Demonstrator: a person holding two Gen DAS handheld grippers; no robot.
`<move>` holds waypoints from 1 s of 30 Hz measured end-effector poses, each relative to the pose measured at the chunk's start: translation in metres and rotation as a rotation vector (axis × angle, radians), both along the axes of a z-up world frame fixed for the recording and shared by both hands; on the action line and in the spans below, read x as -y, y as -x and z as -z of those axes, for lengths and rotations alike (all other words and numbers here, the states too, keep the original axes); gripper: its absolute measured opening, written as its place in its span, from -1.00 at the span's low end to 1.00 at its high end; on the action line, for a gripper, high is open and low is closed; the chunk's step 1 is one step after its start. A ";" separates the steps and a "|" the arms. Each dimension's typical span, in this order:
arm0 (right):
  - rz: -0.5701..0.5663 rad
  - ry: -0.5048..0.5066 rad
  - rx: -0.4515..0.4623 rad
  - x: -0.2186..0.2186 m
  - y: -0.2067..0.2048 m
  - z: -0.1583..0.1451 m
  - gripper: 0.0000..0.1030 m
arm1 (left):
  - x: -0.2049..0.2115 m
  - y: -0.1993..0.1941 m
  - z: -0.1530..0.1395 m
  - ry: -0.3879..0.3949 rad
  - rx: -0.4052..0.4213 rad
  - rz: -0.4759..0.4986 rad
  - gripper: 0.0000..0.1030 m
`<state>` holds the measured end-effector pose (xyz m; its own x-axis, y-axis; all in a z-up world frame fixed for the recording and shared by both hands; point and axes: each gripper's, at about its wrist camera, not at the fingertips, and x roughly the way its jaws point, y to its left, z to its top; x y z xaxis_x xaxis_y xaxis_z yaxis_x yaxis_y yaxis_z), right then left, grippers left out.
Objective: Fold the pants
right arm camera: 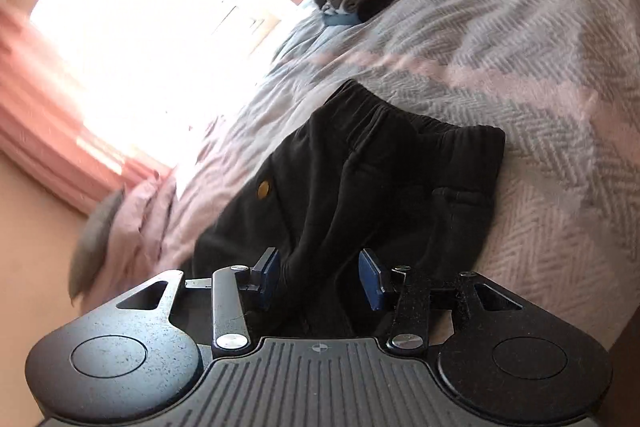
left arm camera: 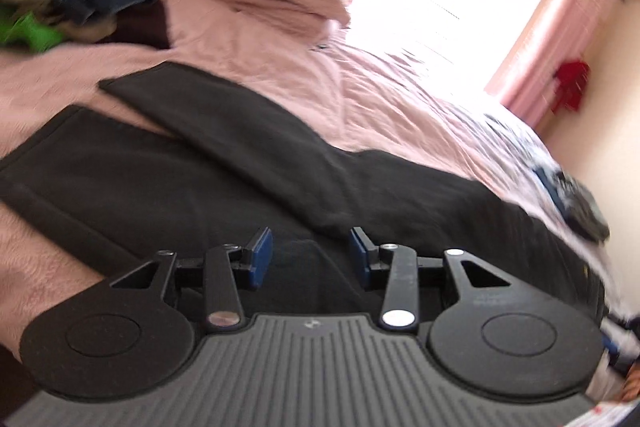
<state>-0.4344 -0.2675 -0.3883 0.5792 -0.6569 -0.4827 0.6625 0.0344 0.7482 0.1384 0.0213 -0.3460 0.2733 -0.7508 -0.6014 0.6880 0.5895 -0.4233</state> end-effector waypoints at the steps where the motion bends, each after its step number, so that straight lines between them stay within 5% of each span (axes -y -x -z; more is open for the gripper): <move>1: 0.025 -0.013 0.035 0.005 0.001 0.003 -0.21 | -0.003 -0.011 0.003 0.012 -0.040 -0.036 -0.29; 7: 0.148 -0.088 0.052 0.024 0.012 0.013 -0.21 | -0.010 -0.089 0.027 0.104 -0.276 -0.256 -0.29; 11: 0.152 -0.089 0.034 0.027 0.015 0.011 -0.21 | 0.009 -0.124 0.041 0.122 -0.332 -0.322 -0.29; 14: 0.146 -0.088 0.037 0.024 0.016 0.010 -0.21 | 0.016 -0.138 0.046 0.164 -0.355 -0.376 -0.47; 15: 0.143 -0.084 0.041 0.021 0.017 0.011 -0.21 | 0.016 -0.139 0.044 0.174 -0.349 -0.392 -0.87; 16: 0.142 -0.081 0.047 0.020 0.018 0.010 -0.21 | 0.015 -0.137 0.039 0.191 -0.314 -0.402 -1.00; 18: 0.143 -0.077 0.063 0.014 0.023 0.007 -0.21 | 0.013 -0.128 0.027 0.209 -0.200 -0.398 -0.99; 21: 0.166 -0.049 0.074 0.012 0.030 0.003 -0.21 | 0.020 -0.116 0.027 0.114 -0.081 -0.368 -0.99; 23: 0.167 -0.046 0.089 0.013 0.034 0.001 -0.21 | 0.021 -0.116 0.039 0.064 -0.103 -0.370 -0.99; 28: 0.165 -0.069 0.086 0.022 0.031 0.005 -0.22 | 0.017 -0.117 0.047 0.091 -0.133 -0.373 -0.98; 30: 0.169 -0.048 0.044 0.024 0.028 0.002 -0.66 | 0.019 -0.115 0.040 0.077 -0.099 -0.351 -0.99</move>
